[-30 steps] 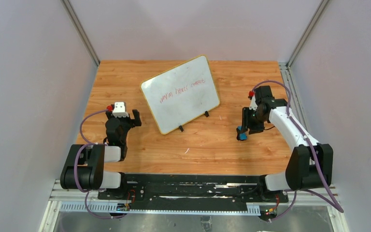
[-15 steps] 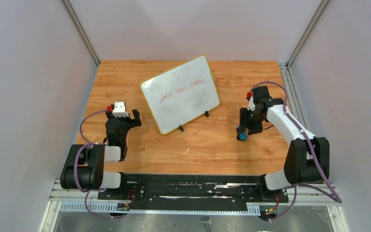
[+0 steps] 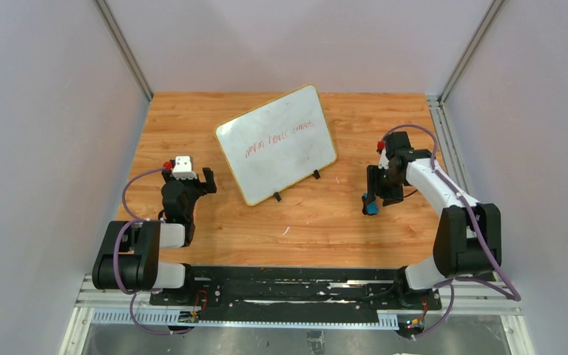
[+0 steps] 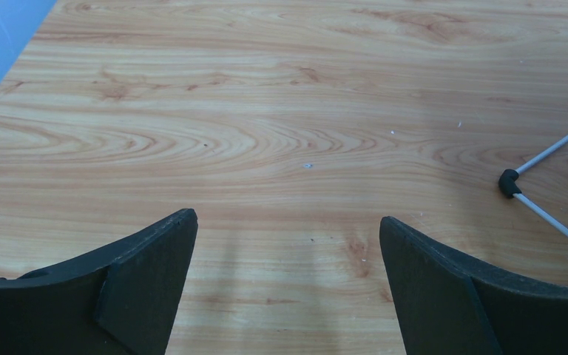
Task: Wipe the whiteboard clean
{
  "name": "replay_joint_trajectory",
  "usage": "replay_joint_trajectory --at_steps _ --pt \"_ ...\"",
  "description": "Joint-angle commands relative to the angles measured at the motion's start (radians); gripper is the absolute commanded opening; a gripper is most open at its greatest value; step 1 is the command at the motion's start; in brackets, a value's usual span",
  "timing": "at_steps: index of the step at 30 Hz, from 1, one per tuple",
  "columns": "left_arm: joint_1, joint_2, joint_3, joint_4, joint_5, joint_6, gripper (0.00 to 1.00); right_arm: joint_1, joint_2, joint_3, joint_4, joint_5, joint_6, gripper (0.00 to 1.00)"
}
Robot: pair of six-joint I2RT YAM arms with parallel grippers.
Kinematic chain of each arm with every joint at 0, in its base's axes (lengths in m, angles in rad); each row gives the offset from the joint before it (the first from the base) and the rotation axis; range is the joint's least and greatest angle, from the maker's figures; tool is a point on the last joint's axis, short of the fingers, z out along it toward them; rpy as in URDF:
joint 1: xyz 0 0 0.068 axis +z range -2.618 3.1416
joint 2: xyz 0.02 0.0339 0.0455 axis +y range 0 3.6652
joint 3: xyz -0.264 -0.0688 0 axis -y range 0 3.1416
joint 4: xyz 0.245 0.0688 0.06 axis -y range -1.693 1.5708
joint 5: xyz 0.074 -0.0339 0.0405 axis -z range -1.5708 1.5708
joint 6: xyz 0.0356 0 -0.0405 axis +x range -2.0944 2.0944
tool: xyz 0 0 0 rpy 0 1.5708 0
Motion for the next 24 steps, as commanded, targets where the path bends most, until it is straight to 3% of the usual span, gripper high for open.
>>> replay_joint_trajectory --at_steps 1,24 --pt "-0.004 0.007 0.008 0.039 0.005 0.01 0.98 0.018 0.021 0.016 0.035 0.018 -0.021 0.55" --pt "-0.004 0.006 0.008 0.038 0.006 0.011 0.98 0.015 0.074 0.033 0.039 0.039 -0.025 0.55"
